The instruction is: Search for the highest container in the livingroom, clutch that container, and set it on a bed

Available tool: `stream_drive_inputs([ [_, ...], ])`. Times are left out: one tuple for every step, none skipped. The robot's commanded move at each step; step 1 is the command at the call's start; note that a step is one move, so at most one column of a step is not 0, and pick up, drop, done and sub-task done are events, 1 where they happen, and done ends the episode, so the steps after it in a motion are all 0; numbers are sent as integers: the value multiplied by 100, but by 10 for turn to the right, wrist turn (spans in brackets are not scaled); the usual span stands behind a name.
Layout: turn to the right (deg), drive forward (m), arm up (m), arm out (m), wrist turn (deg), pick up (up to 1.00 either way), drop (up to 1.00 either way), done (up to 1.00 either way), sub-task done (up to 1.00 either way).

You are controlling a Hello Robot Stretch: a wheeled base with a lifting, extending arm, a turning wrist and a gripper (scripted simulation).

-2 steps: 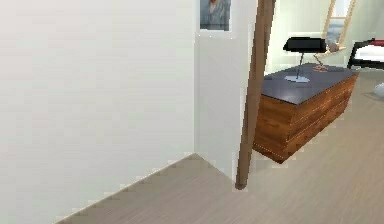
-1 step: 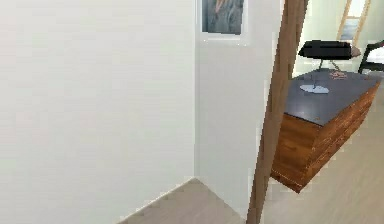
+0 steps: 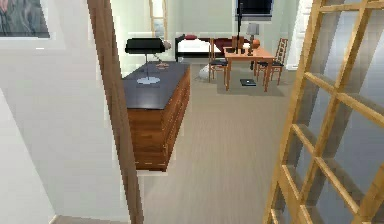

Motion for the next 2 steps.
stream_drive_inputs([
  [60, 0, 0, 0, 0, 0, 0, 0, 0],
  [0, 100, 0, 0, 0, 0, 0, 0, 0],
])
